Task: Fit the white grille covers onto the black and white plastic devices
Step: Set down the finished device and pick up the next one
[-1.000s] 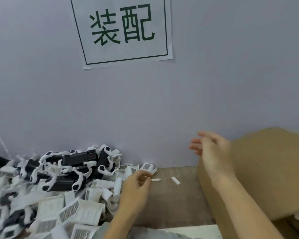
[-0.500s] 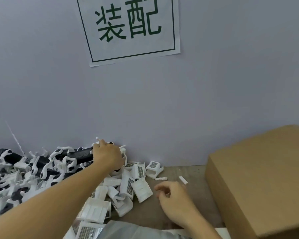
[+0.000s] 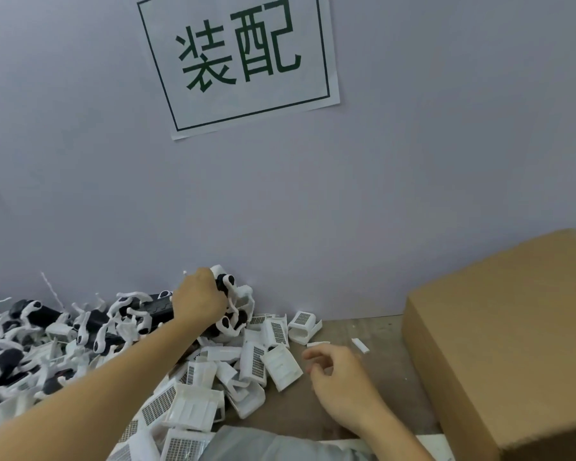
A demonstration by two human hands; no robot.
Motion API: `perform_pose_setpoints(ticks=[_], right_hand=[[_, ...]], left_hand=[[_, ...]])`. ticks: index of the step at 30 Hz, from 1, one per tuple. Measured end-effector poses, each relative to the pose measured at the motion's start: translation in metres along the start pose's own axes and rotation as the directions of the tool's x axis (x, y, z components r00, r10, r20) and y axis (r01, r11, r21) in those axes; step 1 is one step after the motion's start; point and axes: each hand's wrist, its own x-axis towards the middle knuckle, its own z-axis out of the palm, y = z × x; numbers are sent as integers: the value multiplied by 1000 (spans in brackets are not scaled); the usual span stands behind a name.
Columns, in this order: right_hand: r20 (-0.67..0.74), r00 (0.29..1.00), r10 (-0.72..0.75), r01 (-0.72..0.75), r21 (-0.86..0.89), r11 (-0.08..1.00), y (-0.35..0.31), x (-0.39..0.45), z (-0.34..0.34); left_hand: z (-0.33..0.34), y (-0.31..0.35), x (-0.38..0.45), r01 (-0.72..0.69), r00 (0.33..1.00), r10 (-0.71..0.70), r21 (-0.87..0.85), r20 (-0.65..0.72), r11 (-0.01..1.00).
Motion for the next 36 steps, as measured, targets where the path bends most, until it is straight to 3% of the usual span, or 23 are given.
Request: perform_pose_setpoints(ticks=[4, 7, 10, 13, 16, 20, 24, 26, 28, 29, 30, 32, 33, 36], right_hand=[[-23, 1000, -21, 21, 36, 999, -6, -4, -1], [-107, 988, -110, 122, 110, 986, -22, -11, -2], [-201, 946, -254, 276, 91, 957, -39, -20, 1], [-179, 925, -335, 344, 21, 939, -43, -23, 4], [-176, 931, -321, 322, -23, 946, -39, -19, 0], [-235, 940, -248, 246, -36, 968, -30, -8, -2], [-333, 943, -10, 113, 290, 950, -25, -4, -9], [-373, 924, 82, 89, 419, 904, -25, -2, -18], [-296, 946, 133, 59, 560, 826, -24, -1, -24], [-207, 971, 123, 35, 625, 780, -26, -1, -25], [-118, 989, 93, 7, 657, 754, -27, -3, -23], [-36, 999, 20, 4, 581, 814, -29, -6, -15], [-56, 998, -21, 45, 469, 882, -31, -7, -10], [-79, 970, -231, 239, 118, 964, -31, -11, 0]], left_hand=[[-22, 11, -19, 52, 997, -69, -303, -46, 952], [-30, 30, -49, 56, 989, -118, -525, -85, 849], [-19, 49, -84, 134, 976, -219, -770, -7, 623], [10, 67, -116, 238, 954, -267, -886, 136, 398], [32, 77, -132, 309, 935, -251, -920, 248, 242], [38, 78, -129, 264, 955, -192, -943, 226, 204], [40, 80, -128, 328, 943, -95, -936, 318, 127], [45, 78, -125, 374, 927, -95, -891, 362, 258], [47, 74, -125, 470, 874, -51, -815, 483, 340], [47, 73, -124, 534, 831, -3, -796, 556, 284], [47, 73, -124, 598, 788, 58, -785, 612, 162], [47, 72, -124, 645, 764, 124, -755, 633, -118], [49, 70, -123, 627, 779, 126, -756, 615, -185], [53, 64, -121, 562, 826, 74, -806, 559, -186]])
